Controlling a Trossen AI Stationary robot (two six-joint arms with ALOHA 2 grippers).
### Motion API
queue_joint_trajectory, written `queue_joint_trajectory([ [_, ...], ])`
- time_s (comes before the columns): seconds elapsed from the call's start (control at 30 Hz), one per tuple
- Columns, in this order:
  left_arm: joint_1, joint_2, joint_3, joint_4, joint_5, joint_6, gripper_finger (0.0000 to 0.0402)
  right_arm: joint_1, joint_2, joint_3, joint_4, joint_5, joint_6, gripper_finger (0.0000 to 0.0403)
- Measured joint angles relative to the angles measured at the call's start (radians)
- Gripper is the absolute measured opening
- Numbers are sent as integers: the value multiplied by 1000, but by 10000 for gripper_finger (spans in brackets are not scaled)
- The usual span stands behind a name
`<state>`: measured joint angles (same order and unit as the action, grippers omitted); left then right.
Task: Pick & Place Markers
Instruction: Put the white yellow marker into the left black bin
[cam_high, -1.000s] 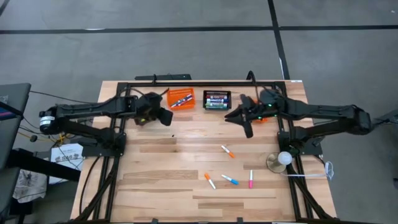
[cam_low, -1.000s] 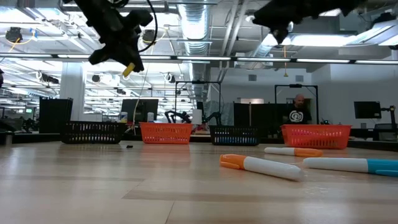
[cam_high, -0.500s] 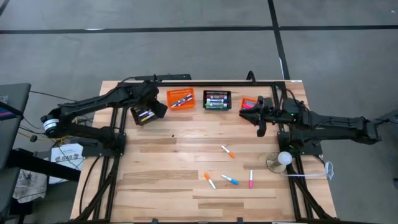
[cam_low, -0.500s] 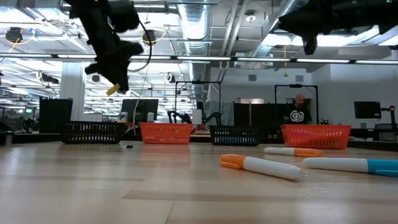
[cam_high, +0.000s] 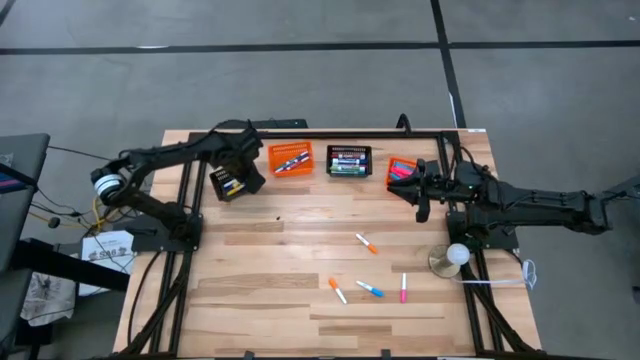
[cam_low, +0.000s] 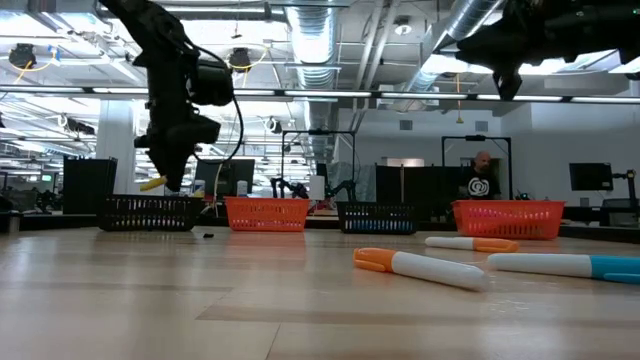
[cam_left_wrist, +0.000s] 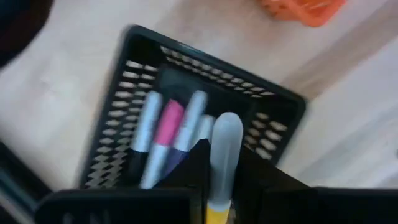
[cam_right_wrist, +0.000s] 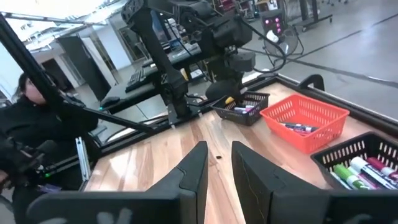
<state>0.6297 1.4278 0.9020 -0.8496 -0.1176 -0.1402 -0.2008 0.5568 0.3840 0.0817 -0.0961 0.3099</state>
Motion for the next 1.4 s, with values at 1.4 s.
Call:
queue_joint_trajectory([
  [1.4, 102, 159, 0, -41, -101, 267, 59, 31, 26, 0, 189, -9, -56, 63],
])
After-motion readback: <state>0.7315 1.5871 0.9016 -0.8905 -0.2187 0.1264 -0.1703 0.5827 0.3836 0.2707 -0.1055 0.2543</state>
